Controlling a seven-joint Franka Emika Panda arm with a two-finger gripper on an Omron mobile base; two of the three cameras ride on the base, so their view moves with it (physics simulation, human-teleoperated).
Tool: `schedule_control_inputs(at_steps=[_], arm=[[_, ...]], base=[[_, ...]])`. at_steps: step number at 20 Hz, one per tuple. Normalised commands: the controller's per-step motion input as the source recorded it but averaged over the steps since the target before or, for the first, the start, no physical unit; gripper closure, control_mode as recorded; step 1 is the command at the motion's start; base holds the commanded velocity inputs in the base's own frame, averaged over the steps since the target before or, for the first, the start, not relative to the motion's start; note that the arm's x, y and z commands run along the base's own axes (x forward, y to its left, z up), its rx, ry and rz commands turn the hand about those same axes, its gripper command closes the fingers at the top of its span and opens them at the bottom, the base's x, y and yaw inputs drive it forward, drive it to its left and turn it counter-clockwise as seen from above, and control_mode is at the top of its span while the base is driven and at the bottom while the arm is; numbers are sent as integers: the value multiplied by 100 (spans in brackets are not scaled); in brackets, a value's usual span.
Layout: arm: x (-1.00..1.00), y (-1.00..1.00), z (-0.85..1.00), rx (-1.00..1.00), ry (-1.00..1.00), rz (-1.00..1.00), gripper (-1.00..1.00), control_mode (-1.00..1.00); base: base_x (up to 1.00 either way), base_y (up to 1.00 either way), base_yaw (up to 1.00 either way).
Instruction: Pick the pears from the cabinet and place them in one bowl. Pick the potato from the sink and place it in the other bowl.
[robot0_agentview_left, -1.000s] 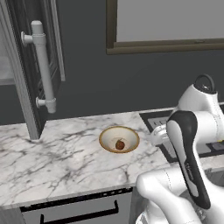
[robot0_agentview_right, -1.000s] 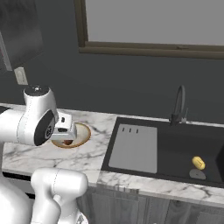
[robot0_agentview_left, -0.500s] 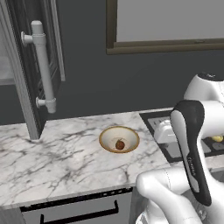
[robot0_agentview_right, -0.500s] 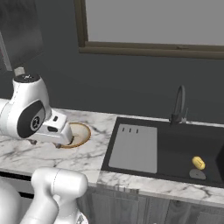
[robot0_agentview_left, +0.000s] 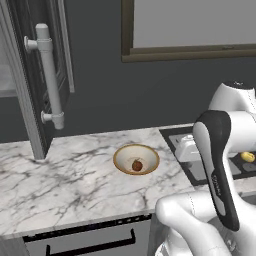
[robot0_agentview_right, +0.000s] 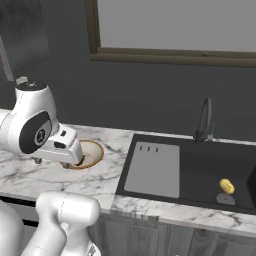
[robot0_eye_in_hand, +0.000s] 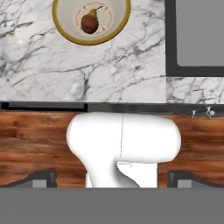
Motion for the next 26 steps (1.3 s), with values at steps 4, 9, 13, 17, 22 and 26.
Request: schedule_control_inputs(at_steps=[4, 9, 13, 17, 22, 26], arm=[[0, 0, 0, 0, 0, 0, -100, 100], [0, 0, 0, 0, 0, 0, -100, 100], [0, 0, 0, 0, 0, 0, -100, 100], [0, 0, 0, 0, 0, 0, -100, 100], [0, 0, 0, 0, 0, 0, -100, 100], [0, 0, 0, 0, 0, 0, -100, 100]], base=[[-57, 18, 0], [-100, 56, 0], [-97, 82, 0], [-68, 79, 0], [6, 100, 1], [26, 100, 0]])
